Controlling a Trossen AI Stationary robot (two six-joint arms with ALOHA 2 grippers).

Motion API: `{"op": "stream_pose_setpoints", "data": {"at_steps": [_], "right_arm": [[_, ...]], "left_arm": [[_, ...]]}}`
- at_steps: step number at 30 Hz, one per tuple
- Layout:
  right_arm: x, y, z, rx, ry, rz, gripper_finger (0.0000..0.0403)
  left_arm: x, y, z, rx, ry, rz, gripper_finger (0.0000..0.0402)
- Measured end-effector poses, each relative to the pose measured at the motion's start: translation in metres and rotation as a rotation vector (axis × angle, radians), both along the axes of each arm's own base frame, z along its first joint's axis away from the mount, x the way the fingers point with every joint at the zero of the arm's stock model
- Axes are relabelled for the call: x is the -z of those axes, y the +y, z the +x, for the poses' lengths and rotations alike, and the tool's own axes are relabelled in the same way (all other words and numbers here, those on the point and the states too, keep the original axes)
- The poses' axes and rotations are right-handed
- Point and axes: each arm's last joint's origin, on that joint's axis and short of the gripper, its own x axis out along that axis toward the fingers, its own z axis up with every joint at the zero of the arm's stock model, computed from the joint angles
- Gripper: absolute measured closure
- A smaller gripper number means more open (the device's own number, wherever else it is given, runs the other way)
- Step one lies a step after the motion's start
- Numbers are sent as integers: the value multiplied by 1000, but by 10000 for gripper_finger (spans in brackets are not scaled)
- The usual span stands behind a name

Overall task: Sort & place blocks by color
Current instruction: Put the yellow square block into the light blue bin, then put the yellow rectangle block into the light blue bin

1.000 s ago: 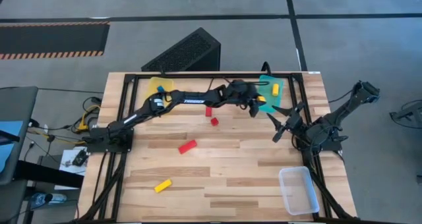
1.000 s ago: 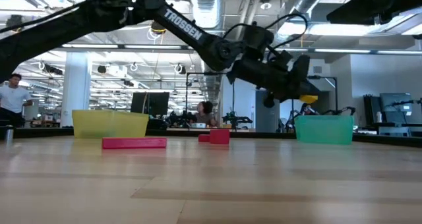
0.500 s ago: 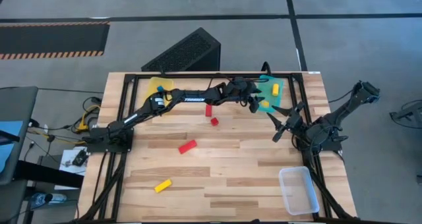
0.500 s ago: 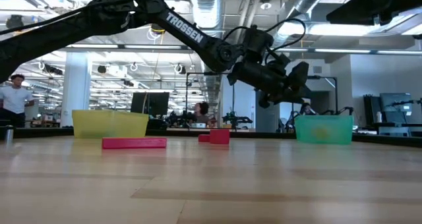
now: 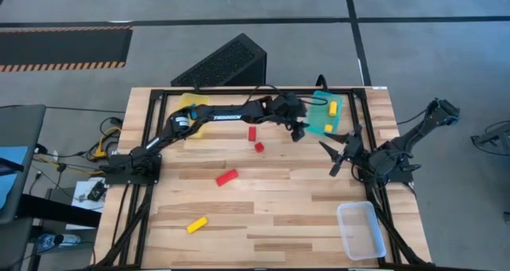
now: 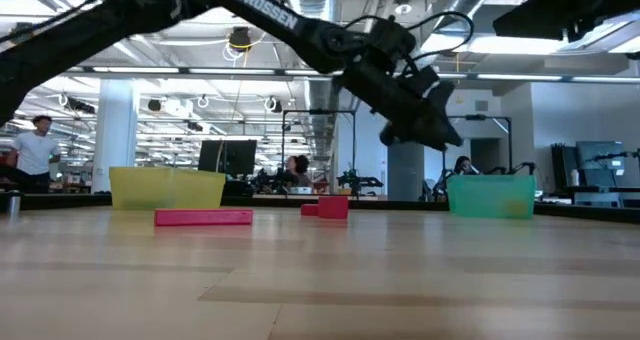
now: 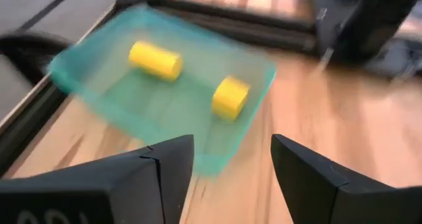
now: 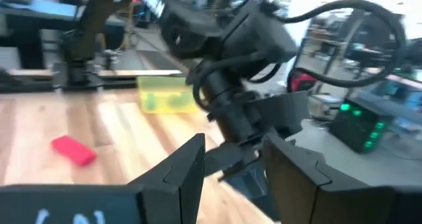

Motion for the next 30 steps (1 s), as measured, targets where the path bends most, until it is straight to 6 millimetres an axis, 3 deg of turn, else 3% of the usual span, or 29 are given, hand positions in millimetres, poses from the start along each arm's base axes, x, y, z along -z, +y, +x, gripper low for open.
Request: {"op": "stream_pose_setpoints", "data": {"at_steps": [6, 9, 15, 18, 26, 30], "right_arm": [[3, -1, 4, -25, 8, 25, 230], [4, -1, 6, -24, 11, 30, 230], [9, 1, 18, -99, 44, 43, 230], [12, 0, 30, -177, 60, 54, 230], [19, 0, 78, -435, -34, 44, 230], [27, 2, 102, -536, -122, 55, 230]], "left_arm": [[-20, -34, -27, 51, -13, 56, 237], [-24, -51, -52, 38, -69, 94, 246], [-8, -89, -128, -63, -114, 112, 257], [8, -116, -168, -91, -50, 135, 258], [38, -184, -256, 73, 126, -18, 258], [28, -211, -287, 100, 150, -132, 258]]}}
